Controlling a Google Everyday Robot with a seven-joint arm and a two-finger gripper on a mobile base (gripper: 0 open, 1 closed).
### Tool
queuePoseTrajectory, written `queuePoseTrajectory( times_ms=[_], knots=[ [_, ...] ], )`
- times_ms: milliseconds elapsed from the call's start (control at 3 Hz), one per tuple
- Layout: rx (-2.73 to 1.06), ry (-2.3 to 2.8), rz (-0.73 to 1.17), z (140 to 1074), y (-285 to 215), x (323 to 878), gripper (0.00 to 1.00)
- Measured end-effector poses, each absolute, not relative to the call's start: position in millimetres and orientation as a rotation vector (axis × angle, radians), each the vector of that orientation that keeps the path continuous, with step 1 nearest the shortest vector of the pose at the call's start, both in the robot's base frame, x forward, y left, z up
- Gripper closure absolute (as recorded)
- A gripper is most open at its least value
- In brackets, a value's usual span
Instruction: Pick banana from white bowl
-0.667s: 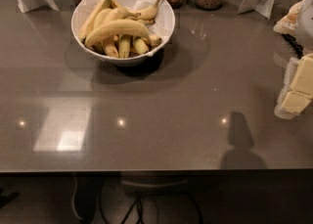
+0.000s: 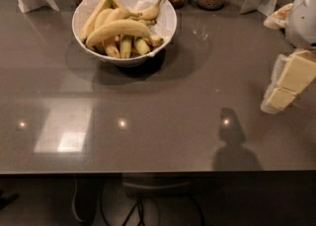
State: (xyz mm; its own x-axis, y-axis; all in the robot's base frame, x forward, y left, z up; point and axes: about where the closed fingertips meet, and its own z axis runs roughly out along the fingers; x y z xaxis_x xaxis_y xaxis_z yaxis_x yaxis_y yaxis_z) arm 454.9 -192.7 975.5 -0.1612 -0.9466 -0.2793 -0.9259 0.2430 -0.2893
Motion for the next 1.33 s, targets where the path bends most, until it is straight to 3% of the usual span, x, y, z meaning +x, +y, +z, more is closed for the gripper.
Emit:
queuePoseTrajectory(
  times_ms=[1000, 1333],
  knots=[
    [-1.648, 1.752, 0.026, 989, -86, 542, 0.0],
    [-1.649, 1.751, 0.026, 989, -86, 542, 0.0]
  ],
)
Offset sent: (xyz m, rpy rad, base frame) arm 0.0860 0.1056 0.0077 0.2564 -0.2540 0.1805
